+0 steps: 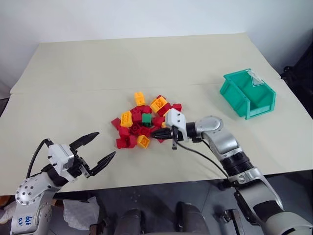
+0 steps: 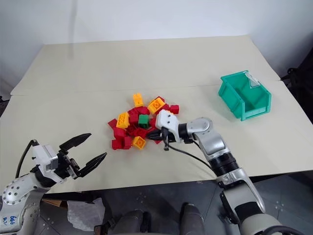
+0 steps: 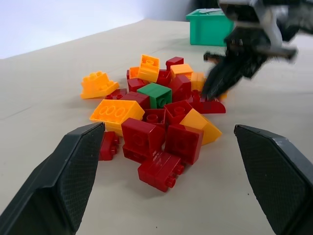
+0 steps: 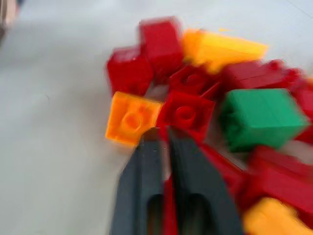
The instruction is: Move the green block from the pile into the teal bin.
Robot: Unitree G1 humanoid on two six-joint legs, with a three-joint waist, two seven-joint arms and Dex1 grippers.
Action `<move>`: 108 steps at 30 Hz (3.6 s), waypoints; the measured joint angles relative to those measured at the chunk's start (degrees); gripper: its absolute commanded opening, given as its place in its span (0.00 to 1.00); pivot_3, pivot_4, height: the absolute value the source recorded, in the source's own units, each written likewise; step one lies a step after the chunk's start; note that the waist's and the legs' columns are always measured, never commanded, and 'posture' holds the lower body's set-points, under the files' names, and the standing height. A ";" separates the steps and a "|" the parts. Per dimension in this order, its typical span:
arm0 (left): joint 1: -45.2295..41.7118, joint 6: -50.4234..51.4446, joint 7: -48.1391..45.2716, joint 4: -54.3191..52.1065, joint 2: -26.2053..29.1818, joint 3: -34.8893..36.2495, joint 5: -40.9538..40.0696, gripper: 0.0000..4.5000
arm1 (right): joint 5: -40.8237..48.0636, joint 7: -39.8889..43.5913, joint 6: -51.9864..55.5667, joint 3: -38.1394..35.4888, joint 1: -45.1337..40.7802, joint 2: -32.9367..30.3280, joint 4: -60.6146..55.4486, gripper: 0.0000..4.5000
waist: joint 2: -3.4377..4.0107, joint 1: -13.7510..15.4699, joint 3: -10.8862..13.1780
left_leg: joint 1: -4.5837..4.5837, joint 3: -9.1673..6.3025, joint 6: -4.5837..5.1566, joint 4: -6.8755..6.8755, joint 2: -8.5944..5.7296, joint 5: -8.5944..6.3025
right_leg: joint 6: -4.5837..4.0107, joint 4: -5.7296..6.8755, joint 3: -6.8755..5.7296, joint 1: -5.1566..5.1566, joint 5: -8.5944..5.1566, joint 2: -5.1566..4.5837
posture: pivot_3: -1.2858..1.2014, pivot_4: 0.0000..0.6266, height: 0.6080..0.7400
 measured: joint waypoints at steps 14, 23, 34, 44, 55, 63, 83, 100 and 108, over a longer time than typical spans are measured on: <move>0.43 0.00 1.34 -0.32 -0.40 -0.22 0.19 1.00 | -5.85 -4.79 -0.55 1.49 -12.56 5.09 20.67 0.91 | 0.01 -0.10 0.00 | -0.03 0.01 0.00 -0.01 -0.03 -0.03 | 0.00 0.00 -0.03 -0.03 0.00 0.00 | 0.52 0.24 1.00; 1.66 0.00 2.35 -0.83 -0.77 -0.30 0.21 1.00 | -8.73 -6.25 -4.55 1.29 -15.79 7.25 29.07 0.91 | 0.01 -0.12 0.00 | -0.03 0.00 0.00 -0.01 -0.02 -0.03 | 0.00 0.01 -0.03 -0.03 0.00 0.00 | 0.52 0.24 1.00; 1.60 0.00 2.66 -1.05 -0.76 -0.31 0.21 1.00 | -10.31 -5.38 -8.09 1.10 -16.68 7.98 32.09 0.47 | 0.01 -0.20 0.00 | -0.03 0.00 0.00 -0.01 -0.02 -0.03 | 0.00 0.01 -0.03 -0.03 0.00 0.00 | 0.52 0.24 1.00; 0.28 0.21 2.43 -1.39 -0.73 -2.04 0.20 1.00 | -5.16 -0.08 -12.00 -3.50 -14.04 6.28 25.32 0.10 | 0.01 0.15 0.01 | -0.05 -0.04 0.00 -0.01 -0.02 -0.03 | 0.00 0.00 -0.03 -0.02 0.00 -0.01 | 0.52 0.24 1.00; -4.89 0.98 0.67 0.65 -0.38 -4.41 0.19 1.00 | -2.53 -1.85 -1.46 -5.30 -9.79 2.65 13.79 0.52 | 0.05 -1.20 0.02 | 0.00 0.06 -0.07 -0.05 0.08 -0.05 | -0.02 0.03 -0.06 -0.06 -0.01 0.12 | 0.52 0.24 1.00; -4.15 1.15 0.82 1.60 -0.10 -4.04 0.20 1.00 | -6.09 -3.94 -4.51 -1.49 -14.83 6.97 22.74 0.98 | 0.05 -1.06 0.02 | -0.03 0.03 -0.06 -0.01 0.03 -0.04 | -0.02 0.02 -0.05 -0.06 -0.01 0.07 | 0.52 0.24 1.00; 1.92 0.58 4.59 -2.56 -0.68 -1.55 0.21 1.00 | -17.90 -5.01 -20.54 1.46 -31.16 14.98 55.01 0.98 | 0.07 -1.61 0.04 | -0.03 -0.03 -0.08 -0.04 0.06 -0.05 | -0.02 0.04 -0.04 -0.06 -0.01 0.07 | 0.52 0.24 1.00; 3.65 0.58 5.75 -4.74 -0.67 -1.07 0.21 1.00 | -20.93 -2.10 -21.41 0.37 -33.85 16.63 58.17 0.39 | 0.07 -1.60 0.04 | -0.02 -0.04 -0.10 -0.04 0.08 -0.06 | -0.03 0.05 -0.02 -0.06 -0.02 0.06 | 0.52 0.24 1.00; 2.31 0.73 5.73 -4.63 -0.67 -1.25 0.21 1.00 | -18.40 0.89 -21.47 -3.74 -33.85 14.06 57.67 0.39 | 0.07 -1.50 0.04 | -0.03 -0.04 -0.09 -0.04 0.06 -0.06 | -0.03 0.04 -0.03 -0.06 -0.02 0.06 | 0.52 0.24 1.00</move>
